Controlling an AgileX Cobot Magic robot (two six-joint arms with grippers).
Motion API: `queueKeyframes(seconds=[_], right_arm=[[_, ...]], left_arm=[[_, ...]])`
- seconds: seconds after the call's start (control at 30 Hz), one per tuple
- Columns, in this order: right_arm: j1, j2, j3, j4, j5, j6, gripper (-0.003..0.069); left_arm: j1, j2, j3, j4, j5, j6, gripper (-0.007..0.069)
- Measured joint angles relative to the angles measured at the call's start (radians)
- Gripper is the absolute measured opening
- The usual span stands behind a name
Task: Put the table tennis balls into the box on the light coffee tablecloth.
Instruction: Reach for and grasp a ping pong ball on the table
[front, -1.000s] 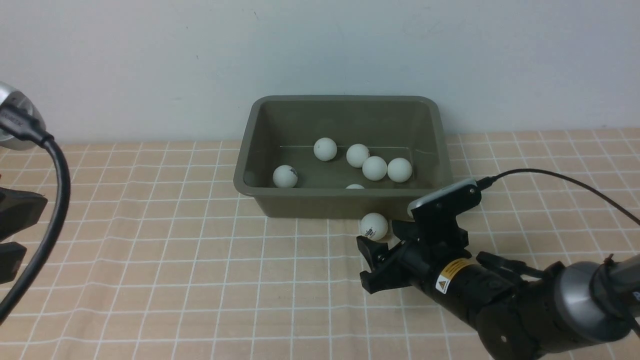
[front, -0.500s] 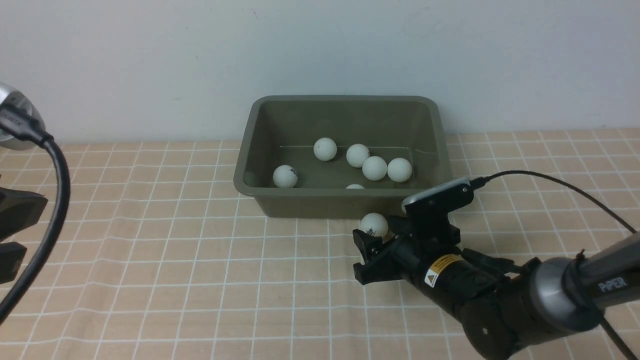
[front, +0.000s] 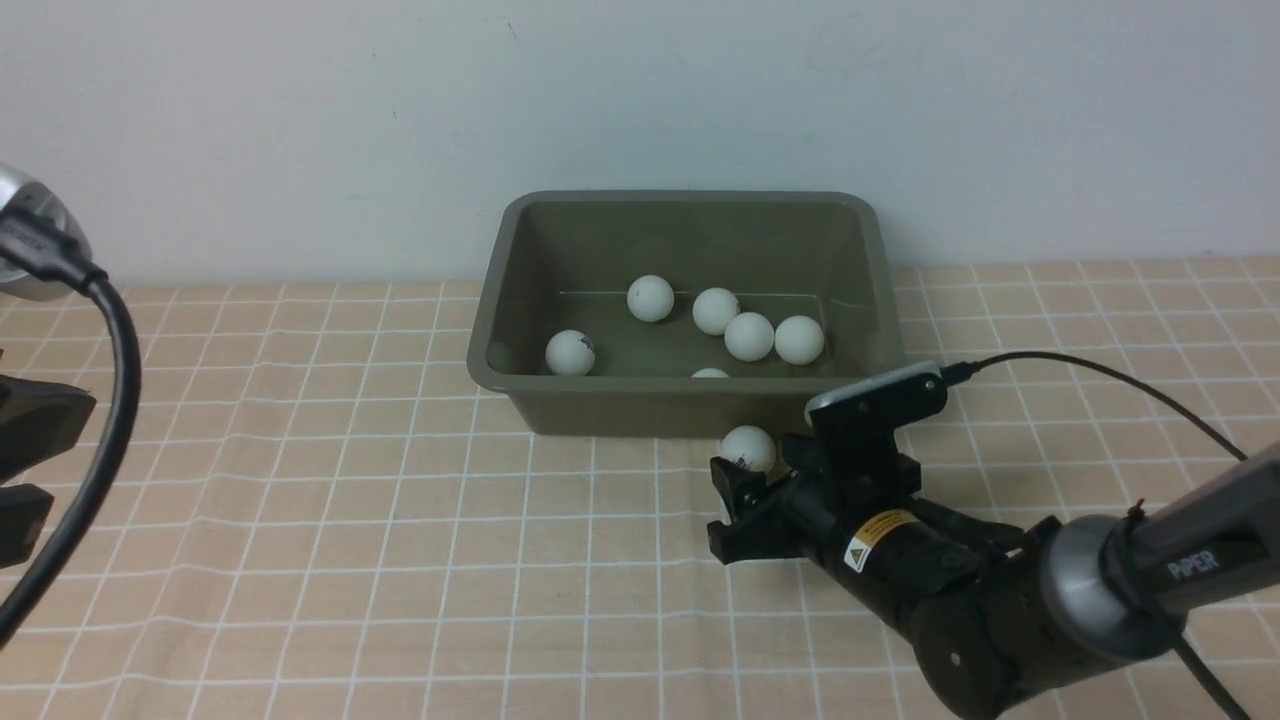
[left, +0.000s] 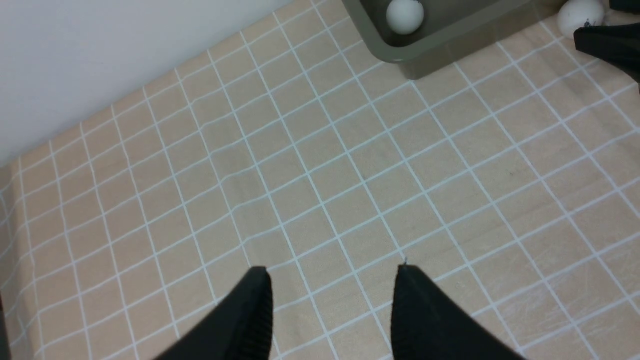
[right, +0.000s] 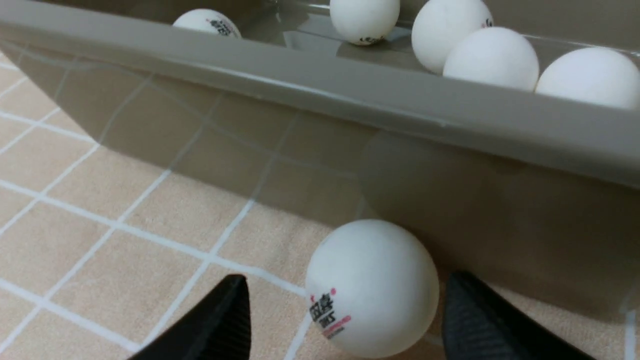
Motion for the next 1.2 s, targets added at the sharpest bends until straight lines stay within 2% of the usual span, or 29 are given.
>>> queueKeyframes(seconds=[0.67, 0.8, 0.9, 1.2], right_arm=[[0.000, 0.055, -0.041, 0.003, -0.003, 0.000, 0.0465], [0.000, 0.055, -0.041, 0.028, -0.006, 0.000, 0.0425], [0.000, 0.055, -0.041, 0.075, -0.006, -0.012, 0.0316], [0.000, 0.002, -0.041, 0.097, 0.063, -0.108, 0.0316]], left_arm=[[0.000, 0.000, 0.000, -0.002, 0.000, 0.001, 0.0266], [0.000, 0.000, 0.000, -0.002, 0.000, 0.001, 0.0266], [0.000, 0.000, 0.000, -0.002, 0.000, 0.007, 0.0266], [0.000, 0.000, 0.000, -0.002, 0.000, 0.007, 0.0266]])
